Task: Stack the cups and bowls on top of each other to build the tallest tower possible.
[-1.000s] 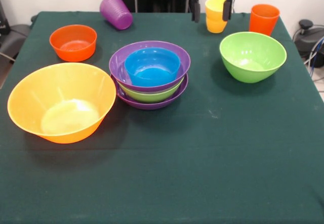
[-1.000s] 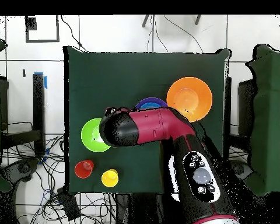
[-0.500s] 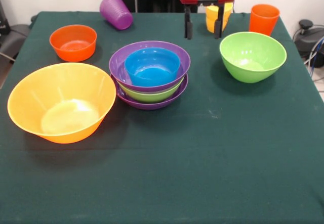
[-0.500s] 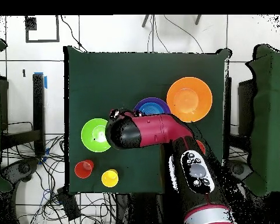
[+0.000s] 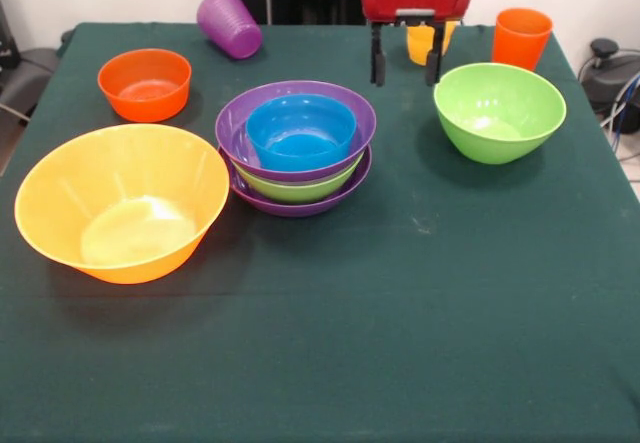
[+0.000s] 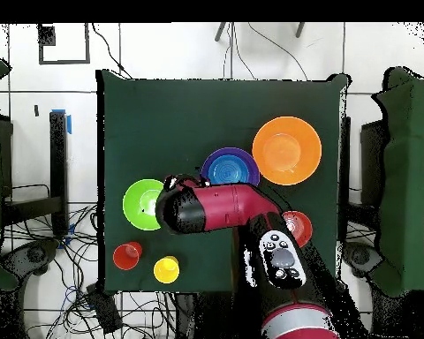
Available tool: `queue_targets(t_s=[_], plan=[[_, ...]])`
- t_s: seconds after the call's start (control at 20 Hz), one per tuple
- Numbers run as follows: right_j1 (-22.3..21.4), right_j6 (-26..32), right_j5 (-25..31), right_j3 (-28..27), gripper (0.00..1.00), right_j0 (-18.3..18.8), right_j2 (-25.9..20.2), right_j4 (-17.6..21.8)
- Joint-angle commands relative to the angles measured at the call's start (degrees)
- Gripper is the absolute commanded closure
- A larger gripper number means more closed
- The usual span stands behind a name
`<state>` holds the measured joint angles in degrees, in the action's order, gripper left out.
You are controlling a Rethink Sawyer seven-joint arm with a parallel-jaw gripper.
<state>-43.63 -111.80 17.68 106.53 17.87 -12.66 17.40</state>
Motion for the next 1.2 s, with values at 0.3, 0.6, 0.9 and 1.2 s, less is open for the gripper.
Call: queue_targets(t_s=[0.3, 0.6, 0.9, 1.2], plan=[[-2.1, -11.6, -0.5, 6.0, 0.0, -5.1, 3.4, -5.6], [2.6, -10.6, -5.8, 5.2, 0.0, -4.8, 4.1, -5.1], [6.7, -10.8, -10.6, 4.4, 0.0, -5.4, 4.9, -4.9], [10.0, -10.8, -14.8, 3.7, 0.0, -6.0, 5.8, -5.5]])
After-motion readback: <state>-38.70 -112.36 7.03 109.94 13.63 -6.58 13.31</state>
